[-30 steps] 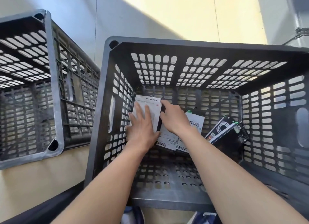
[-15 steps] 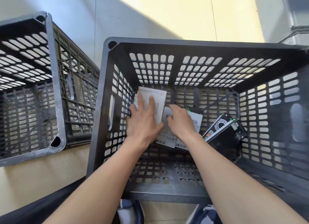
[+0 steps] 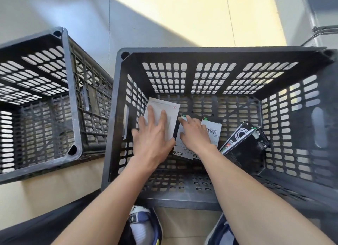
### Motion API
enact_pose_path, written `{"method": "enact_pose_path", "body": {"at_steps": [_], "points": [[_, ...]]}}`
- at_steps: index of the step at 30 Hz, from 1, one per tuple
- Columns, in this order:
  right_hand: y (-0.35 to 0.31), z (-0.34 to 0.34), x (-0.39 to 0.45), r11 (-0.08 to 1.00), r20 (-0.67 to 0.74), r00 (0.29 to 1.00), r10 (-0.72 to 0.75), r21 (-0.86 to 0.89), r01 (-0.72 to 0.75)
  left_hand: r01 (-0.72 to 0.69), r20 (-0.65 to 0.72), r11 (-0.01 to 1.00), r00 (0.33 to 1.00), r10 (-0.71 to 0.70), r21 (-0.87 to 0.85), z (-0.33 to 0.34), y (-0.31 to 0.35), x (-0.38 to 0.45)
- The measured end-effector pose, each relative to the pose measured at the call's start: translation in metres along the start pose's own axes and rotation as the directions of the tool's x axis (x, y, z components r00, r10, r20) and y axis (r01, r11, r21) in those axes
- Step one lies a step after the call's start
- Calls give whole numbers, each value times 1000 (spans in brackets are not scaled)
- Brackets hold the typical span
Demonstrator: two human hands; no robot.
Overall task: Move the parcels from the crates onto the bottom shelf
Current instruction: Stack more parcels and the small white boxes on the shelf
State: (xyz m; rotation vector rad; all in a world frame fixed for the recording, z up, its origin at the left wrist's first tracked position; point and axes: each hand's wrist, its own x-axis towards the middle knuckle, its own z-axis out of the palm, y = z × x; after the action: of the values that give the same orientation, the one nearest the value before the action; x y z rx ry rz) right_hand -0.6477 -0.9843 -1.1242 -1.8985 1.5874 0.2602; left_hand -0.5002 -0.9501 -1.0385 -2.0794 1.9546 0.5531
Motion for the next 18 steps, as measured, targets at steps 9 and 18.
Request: {"method": "enact_pose_path", "body": {"at_steps": [9, 18], "points": [[5, -9, -1, 987, -37, 997, 65, 148, -59, 41, 158, 995, 987, -26, -91, 29, 5, 3], [15, -13, -4, 849, -50, 975, 217, 502, -164, -6, 204, 987, 978, 40, -164, 54, 26, 30]]}}
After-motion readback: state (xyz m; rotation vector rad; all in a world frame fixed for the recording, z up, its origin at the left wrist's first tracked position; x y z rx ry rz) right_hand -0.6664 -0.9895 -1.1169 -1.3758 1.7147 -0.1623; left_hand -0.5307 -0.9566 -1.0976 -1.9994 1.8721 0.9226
